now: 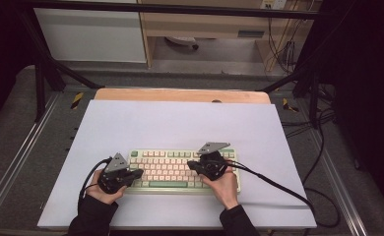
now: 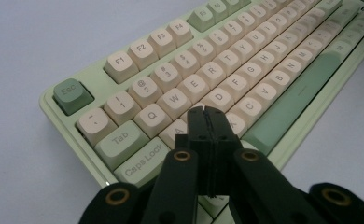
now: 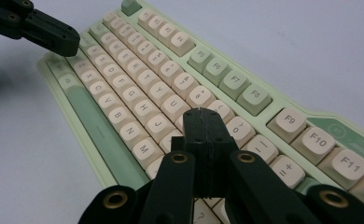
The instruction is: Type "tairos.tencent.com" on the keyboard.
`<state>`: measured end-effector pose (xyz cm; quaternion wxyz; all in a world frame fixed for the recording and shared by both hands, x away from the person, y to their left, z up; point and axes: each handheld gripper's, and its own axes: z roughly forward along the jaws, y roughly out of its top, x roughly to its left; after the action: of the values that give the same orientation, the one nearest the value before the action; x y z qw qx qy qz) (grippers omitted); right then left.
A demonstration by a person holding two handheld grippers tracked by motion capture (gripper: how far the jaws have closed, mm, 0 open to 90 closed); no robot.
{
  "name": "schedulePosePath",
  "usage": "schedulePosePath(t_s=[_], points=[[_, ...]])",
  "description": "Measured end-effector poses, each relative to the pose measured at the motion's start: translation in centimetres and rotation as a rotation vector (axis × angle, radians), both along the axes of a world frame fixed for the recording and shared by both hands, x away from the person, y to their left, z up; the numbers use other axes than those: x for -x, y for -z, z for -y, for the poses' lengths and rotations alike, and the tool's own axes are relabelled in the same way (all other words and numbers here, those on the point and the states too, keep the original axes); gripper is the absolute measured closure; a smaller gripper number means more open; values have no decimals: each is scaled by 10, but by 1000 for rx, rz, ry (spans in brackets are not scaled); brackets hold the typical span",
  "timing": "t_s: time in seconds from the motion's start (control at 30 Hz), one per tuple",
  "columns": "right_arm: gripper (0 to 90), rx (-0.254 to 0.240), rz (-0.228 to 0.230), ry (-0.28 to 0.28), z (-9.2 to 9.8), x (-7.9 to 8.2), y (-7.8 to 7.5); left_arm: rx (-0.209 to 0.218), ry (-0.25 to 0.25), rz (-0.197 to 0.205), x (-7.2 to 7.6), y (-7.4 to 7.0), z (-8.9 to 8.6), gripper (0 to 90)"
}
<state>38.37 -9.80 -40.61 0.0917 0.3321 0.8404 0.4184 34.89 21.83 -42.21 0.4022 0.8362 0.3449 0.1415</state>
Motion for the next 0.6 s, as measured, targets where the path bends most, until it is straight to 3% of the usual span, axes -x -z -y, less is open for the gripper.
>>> schedulePosePath(t_s=[0.2, 0.6], points=[[900, -3, 3, -12, 6, 5, -6, 1, -1, 2, 0, -1, 0, 897], [900, -17, -6, -5, 27, 12, -4, 4, -2, 3, 0, -2, 1, 897]])
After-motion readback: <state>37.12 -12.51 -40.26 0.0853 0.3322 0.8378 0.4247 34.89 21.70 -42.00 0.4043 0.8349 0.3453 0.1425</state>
